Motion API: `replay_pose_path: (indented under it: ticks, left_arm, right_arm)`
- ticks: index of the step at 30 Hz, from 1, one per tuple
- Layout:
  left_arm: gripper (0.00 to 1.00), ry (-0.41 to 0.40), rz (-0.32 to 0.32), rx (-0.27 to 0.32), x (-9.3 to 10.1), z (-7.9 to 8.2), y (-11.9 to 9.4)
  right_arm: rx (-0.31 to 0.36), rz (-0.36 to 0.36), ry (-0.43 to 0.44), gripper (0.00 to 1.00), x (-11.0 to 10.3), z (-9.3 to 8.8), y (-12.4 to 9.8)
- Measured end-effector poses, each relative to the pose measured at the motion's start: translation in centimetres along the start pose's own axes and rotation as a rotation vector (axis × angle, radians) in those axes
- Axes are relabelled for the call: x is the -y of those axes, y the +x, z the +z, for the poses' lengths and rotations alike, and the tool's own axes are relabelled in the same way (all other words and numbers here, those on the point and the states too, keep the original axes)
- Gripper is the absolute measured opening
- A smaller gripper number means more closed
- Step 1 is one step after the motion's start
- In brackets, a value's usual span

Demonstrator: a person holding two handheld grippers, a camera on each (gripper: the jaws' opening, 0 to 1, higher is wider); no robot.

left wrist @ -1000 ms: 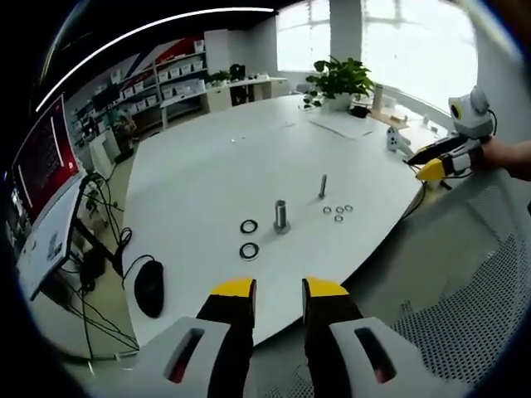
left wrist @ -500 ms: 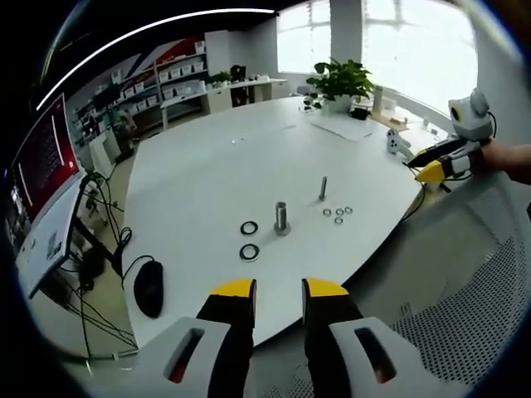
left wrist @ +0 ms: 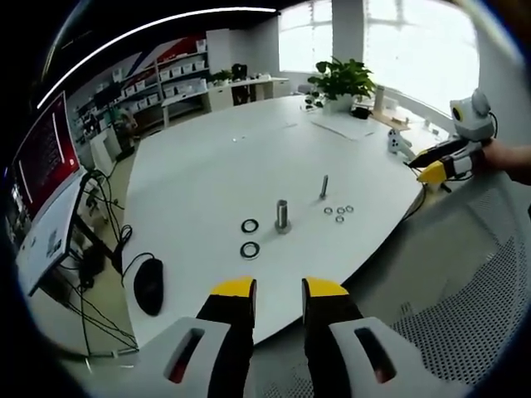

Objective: Place the washer onto the threaded stud by aligning its center hole with the stud, sliding it down to the base, and recovering from edge contact or off-axis alignment until the washer reaches the visible bottom stop.

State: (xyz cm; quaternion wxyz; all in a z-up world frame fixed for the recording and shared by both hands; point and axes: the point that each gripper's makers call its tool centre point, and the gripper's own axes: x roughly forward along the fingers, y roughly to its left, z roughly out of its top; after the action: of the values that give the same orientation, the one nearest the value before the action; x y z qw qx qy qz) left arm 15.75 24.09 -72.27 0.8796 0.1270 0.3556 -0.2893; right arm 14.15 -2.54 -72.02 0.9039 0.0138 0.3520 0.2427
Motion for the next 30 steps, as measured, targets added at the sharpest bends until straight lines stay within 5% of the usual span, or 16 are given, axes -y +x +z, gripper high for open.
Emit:
replay_pose_path:
  ticks: [30]
  left_arm:
    - [0.19,0.002,0.003,-0.066,0.0,-1.3,0.3]
  right_arm:
    - [0.046,0.026,0.004,0.42,-0.5,0.7,-0.2]
